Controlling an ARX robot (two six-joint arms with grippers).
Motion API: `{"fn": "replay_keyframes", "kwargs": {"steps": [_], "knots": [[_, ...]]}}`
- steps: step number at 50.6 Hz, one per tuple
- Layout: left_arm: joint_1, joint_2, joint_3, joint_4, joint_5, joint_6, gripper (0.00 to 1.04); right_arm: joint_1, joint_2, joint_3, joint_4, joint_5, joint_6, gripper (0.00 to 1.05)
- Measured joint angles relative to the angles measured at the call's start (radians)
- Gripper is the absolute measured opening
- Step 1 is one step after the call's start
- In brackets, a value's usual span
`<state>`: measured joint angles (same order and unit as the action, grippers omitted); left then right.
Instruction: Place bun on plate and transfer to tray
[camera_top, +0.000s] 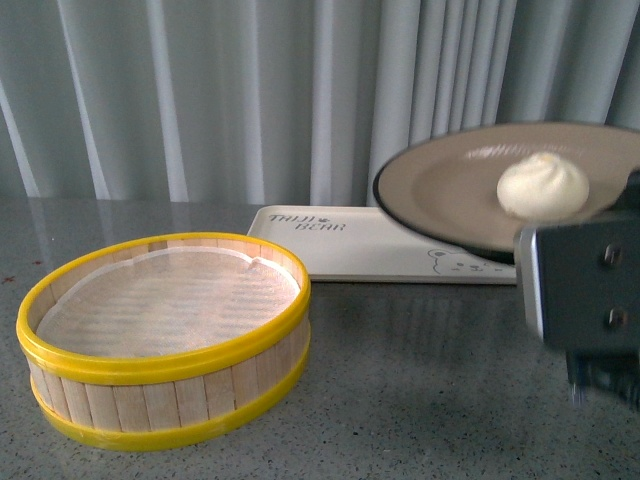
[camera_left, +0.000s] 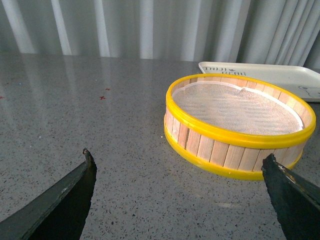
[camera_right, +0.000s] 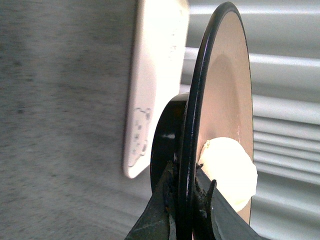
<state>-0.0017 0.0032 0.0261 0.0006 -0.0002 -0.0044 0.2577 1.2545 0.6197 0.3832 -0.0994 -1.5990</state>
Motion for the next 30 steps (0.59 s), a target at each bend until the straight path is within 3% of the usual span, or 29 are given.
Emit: {"fn": "replay_keyframes", "kwargs": {"steps": [6,12,30], "knots": [[0.0,0.0,0.0,0.0,0.0,0.0,0.98,-0.054,0.011,0.069,0.018,-0.066,0.06,0.03],[0.0,0.0,0.0,0.0,0.0,0.0,0.98,-0.151,0.066,0.143,0.039,-0.23,0.121,0.03],[0.0,0.0,0.0,0.0,0.0,0.0,0.98,-0.273,0.198,0.295,-0.105,-0.367,0.144,0.03]]}}
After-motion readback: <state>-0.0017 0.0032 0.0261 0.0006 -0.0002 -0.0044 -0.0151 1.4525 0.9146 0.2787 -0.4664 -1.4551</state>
